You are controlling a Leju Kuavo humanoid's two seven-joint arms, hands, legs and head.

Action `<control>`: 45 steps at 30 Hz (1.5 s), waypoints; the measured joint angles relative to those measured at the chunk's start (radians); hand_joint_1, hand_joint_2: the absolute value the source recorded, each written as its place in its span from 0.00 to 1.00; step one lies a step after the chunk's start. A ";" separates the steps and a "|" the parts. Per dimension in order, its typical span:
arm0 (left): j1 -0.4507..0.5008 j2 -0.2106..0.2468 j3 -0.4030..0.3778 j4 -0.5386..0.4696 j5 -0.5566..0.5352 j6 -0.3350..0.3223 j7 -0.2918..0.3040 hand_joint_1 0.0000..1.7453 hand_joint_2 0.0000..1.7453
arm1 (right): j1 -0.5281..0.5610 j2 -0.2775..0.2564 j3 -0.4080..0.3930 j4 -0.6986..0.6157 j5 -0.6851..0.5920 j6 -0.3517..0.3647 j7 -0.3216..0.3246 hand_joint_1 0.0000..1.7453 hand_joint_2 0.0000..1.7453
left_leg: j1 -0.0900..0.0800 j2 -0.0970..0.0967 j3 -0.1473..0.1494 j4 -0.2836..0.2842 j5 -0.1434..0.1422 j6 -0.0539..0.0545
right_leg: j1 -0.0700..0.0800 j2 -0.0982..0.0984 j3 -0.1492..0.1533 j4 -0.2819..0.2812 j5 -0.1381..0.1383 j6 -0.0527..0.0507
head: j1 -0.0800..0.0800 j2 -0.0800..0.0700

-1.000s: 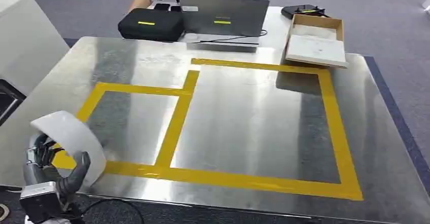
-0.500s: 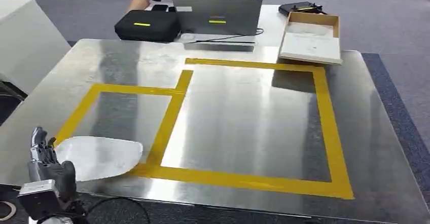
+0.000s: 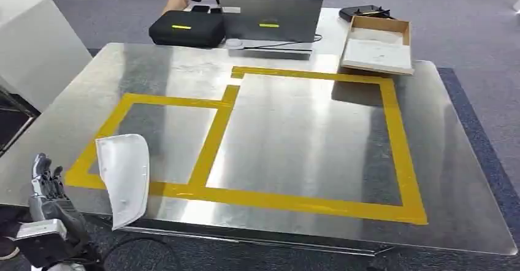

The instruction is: Take the parts from the cabinet and place them on the table.

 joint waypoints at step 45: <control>-0.035 0.153 -0.070 0.114 -0.318 -0.133 0.256 0.00 0.00 | -0.016 0.013 -0.015 0.005 -0.018 0.090 0.028 0.00 0.00 | 0.006 0.005 -0.136 0.024 0.094 -0.053 | -0.006 -0.002 0.200 -0.102 -0.056 -0.039 | 0.006 0.000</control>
